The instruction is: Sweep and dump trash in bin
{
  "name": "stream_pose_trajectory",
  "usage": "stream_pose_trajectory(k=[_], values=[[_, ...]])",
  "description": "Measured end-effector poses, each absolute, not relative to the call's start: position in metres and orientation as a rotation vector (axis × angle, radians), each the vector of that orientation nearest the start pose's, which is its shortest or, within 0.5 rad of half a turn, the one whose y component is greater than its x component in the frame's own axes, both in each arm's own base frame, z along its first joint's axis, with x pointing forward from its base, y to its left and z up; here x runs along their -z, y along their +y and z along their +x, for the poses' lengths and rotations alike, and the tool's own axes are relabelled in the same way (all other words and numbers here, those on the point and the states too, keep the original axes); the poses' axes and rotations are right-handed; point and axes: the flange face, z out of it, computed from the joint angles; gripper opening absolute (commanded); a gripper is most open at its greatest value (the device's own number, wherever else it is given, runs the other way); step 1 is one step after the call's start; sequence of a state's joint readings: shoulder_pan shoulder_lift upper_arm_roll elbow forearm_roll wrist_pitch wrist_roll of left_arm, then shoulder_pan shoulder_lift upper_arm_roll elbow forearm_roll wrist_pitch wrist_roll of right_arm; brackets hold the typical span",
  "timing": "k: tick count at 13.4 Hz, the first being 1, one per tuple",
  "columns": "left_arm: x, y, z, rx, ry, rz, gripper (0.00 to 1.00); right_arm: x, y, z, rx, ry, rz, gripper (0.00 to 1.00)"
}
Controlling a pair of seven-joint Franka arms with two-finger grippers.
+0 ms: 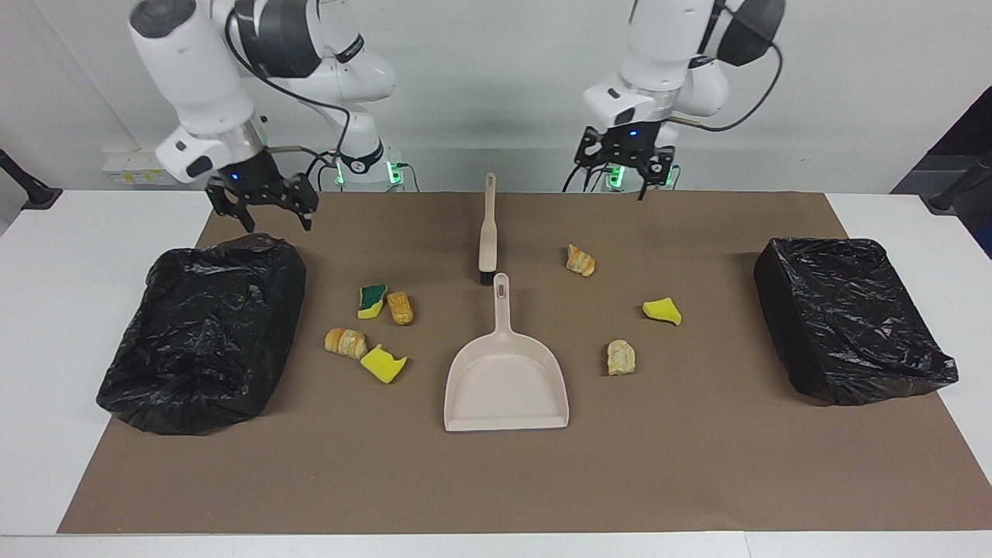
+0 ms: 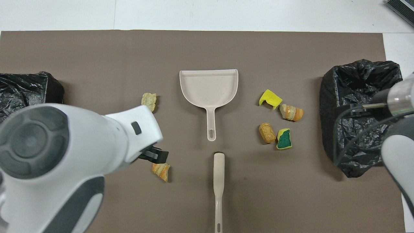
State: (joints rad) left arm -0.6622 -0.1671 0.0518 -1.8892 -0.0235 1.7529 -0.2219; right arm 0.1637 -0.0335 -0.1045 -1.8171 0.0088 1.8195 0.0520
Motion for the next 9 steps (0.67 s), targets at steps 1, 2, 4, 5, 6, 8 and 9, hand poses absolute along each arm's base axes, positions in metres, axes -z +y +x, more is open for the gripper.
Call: stream_pose_trajectory(k=[1,2,4,5,6,8,9], values=[[-0.566,-0.306,0.402,0.016,0.595,-3.127,1.00,-0.528,0.058,0.567,0.067,0.006,-3.128,1.00],[-0.554,-0.317,0.387,0.009,0.585,-3.129,1.00,-0.506,0.087,0.578,0.084,0.038,-3.128,1.00],[-0.529,-0.340,0.361,0.016,0.558,-3.139,1.00,-0.471,0.140,0.594,0.124,0.108,-3.108,1.00],[-0.512,-0.354,0.347,0.024,0.543,-3.147,1.00,-0.459,0.165,0.600,0.119,0.151,-3.074,1.00],[-0.496,-0.365,0.333,0.022,0.532,-3.149,1.00,-0.451,0.186,0.604,0.101,0.175,-3.044,1.00],[-0.462,-0.388,0.306,0.003,0.513,-3.143,1.00,-0.435,0.226,0.607,0.065,0.181,-3.028,1.00],[-0.447,-0.399,0.296,0.006,0.501,-3.146,1.00,-0.428,0.244,0.605,0.057,0.182,-3.026,1.00]])
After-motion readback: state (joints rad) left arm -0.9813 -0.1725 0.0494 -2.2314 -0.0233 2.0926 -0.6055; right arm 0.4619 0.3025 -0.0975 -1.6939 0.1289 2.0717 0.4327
